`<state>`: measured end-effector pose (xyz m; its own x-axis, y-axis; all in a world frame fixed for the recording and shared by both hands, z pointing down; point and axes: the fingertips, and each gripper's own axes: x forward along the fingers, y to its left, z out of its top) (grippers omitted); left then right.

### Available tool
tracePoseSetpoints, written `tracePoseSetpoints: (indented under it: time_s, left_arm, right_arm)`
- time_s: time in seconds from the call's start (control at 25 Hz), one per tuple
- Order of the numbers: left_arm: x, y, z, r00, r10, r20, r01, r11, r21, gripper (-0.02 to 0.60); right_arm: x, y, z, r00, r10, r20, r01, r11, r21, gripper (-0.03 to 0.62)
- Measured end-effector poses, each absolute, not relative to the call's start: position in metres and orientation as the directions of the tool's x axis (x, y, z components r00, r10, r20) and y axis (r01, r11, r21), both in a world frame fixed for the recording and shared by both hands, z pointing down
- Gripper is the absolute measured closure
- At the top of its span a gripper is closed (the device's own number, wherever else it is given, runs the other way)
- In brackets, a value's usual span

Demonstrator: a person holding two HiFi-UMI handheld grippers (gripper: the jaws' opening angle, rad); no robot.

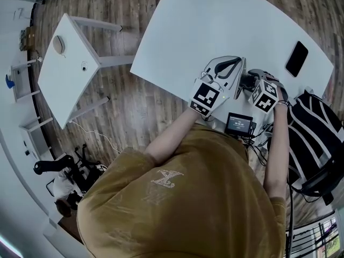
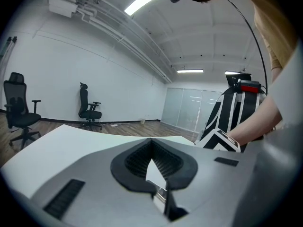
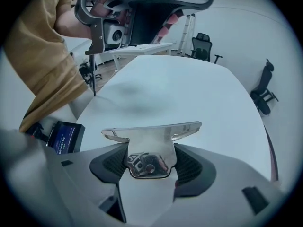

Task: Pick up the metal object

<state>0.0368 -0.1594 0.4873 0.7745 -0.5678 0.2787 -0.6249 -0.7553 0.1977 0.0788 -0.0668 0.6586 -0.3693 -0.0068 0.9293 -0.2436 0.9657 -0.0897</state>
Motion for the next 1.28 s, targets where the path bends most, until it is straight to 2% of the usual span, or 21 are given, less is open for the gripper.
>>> tracePoseSetpoints:
  time_s: [0.16,0.48,0.88,1.12,1.28]
  left_arm:
    - [0.036,-0.157,0.486,0.771,-0.572,0.281,-0.628,-0.755,0.187,0.575]
    - [0.042,-0.150,0.481,0.772,-0.571,0.278,-0.625,-0.762,0.170,0.575]
    - [0.038,-0.142,0.476,0.749,-0.602,0.278,-0.650,-0.749,0.131,0.575]
    - [0.024,-0.147,0.509,0.661,-0.640,0.393,-0.730,-0.669,0.138,0.575]
    - [0.017,-0.150,0.507,0.628,-0.671,0.395,-0.758,-0.642,0.115,0.575]
  right_arm:
    - [0.081,-0.065,0.658,-0.396,-0.062,0.916,-0.338,0.938,-0.083,0.307]
    - [0.077,-0.057,0.648,-0.434,-0.150,0.888,-0.442,0.895,-0.064,0.307]
    - [0.092,-0.079,0.602,-0.480,-0.405,0.778,-0.682,0.731,-0.040,0.307]
    - [0.105,-0.089,0.577,-0.456,-0.542,0.706,-0.778,0.628,-0.020,0.307]
    - [0.110,-0.096,0.550,-0.436,-0.636,0.637,-0.824,0.567,0.002,0.307]
